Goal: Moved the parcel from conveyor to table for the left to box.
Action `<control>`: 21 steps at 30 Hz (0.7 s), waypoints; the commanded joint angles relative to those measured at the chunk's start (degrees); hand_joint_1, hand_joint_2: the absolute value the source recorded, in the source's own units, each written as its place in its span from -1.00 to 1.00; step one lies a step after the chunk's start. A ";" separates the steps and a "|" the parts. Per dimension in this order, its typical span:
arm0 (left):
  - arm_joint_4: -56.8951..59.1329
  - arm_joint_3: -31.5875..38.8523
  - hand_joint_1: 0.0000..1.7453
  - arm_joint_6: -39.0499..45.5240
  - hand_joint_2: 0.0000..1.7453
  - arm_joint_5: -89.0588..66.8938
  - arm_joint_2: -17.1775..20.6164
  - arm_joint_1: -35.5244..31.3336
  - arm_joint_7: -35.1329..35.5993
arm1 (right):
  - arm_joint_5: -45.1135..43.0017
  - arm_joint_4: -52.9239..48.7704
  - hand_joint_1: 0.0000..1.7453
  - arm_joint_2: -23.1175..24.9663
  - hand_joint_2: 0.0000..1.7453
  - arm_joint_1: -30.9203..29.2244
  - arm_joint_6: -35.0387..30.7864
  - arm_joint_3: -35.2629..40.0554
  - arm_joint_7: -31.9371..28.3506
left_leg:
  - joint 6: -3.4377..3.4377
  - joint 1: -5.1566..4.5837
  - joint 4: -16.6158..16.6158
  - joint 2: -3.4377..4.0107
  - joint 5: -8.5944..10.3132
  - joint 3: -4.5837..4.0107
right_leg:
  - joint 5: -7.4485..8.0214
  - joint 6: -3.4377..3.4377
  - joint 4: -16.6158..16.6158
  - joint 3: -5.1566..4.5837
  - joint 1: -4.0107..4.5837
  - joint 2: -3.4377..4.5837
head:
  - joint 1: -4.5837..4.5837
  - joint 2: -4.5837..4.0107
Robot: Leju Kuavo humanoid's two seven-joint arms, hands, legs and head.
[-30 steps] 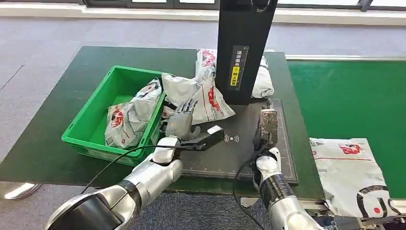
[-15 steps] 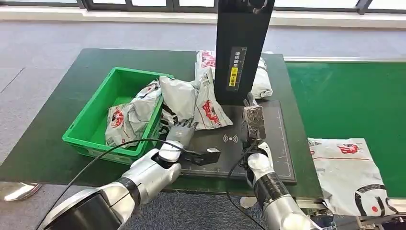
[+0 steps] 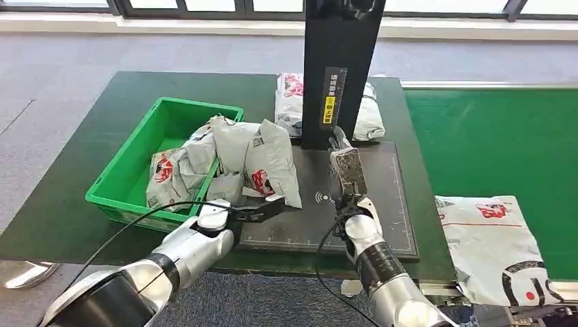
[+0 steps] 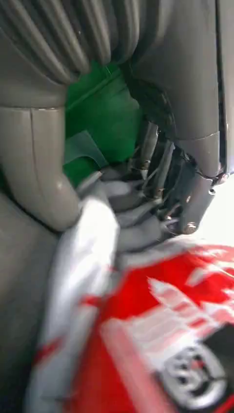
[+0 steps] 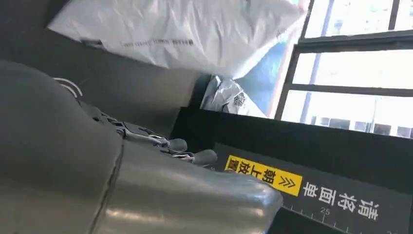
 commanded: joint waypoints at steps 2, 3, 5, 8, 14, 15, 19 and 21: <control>2.12 1.14 1.00 22.53 1.00 -8.32 5.40 0.42 -0.59 | -2.09 4.12 -1.00 -1.22 -1.00 -3.04 1.14 3.95 -2.80 | 0.02 0.01 -0.08 0.28 0.03 -0.13 | 0.10 -0.02 -0.07 -0.26 0.02 0.24 | 0.00 0.00; -0.62 1.77 1.00 26.00 1.00 -10.65 6.50 -0.16 -0.90 | -2.87 4.43 -1.00 -1.59 -1.00 -2.88 0.78 3.93 -3.56 | 0.02 0.02 -0.15 0.36 0.06 -0.20 | 0.17 -0.04 -0.14 -0.34 0.03 0.30 | 0.00 0.00; -11.09 9.00 1.00 26.00 1.00 -21.16 8.71 1.12 -1.28 | -3.90 4.55 -1.00 -2.26 -1.00 -2.42 0.46 4.15 -4.39 | -0.06 0.06 -0.03 0.20 0.09 -0.44 | 0.14 -0.11 -0.03 -0.55 0.05 0.16 | 0.00 0.00; -23.79 24.25 1.00 26.00 1.00 -30.68 8.12 2.92 -8.46 | -5.16 3.52 -1.00 -2.98 -1.00 -0.94 -0.37 3.70 -5.88 | -0.10 0.06 0.00 0.04 0.12 -0.61 | 0.10 -0.12 0.02 -0.67 0.06 0.00 | 0.00 0.00; -47.95 44.72 1.00 26.00 1.00 -31.36 2.20 2.70 -28.84 | -5.77 -0.85 -1.00 -4.21 -1.00 2.31 -2.20 2.34 -6.04 | -0.04 0.13 0.19 -0.24 0.09 -0.99 | 0.03 -0.09 0.07 -0.90 0.18 -0.24 | 0.00 0.00; -48.27 46.97 1.00 26.00 1.00 -31.37 1.46 2.27 -30.83 | -5.81 -1.39 -1.00 -4.56 -1.00 2.98 -2.02 2.20 -6.21 | -0.02 0.12 0.18 -0.21 0.07 -0.97 | 0.02 -0.07 0.05 -0.86 0.18 -0.21 | 0.00 0.00; -49.85 49.30 1.00 26.00 1.00 -31.15 0.46 2.14 -33.14 | -5.70 -2.17 -1.00 -4.69 -1.00 3.53 -2.59 1.90 -6.40 | -0.04 0.09 0.13 0.15 0.03 -1.00 | 0.10 -0.09 0.05 -1.07 0.06 0.12 | 0.00 0.00; -49.85 49.30 1.00 26.00 1.00 -31.15 0.46 2.14 -33.14 | -5.70 -2.17 -1.00 -4.69 -1.00 3.53 -2.59 1.90 -6.40 | -0.06 0.07 0.08 0.06 0.10 -1.06 | 0.14 -0.10 0.01 -1.12 0.06 0.05 | 0.00 0.00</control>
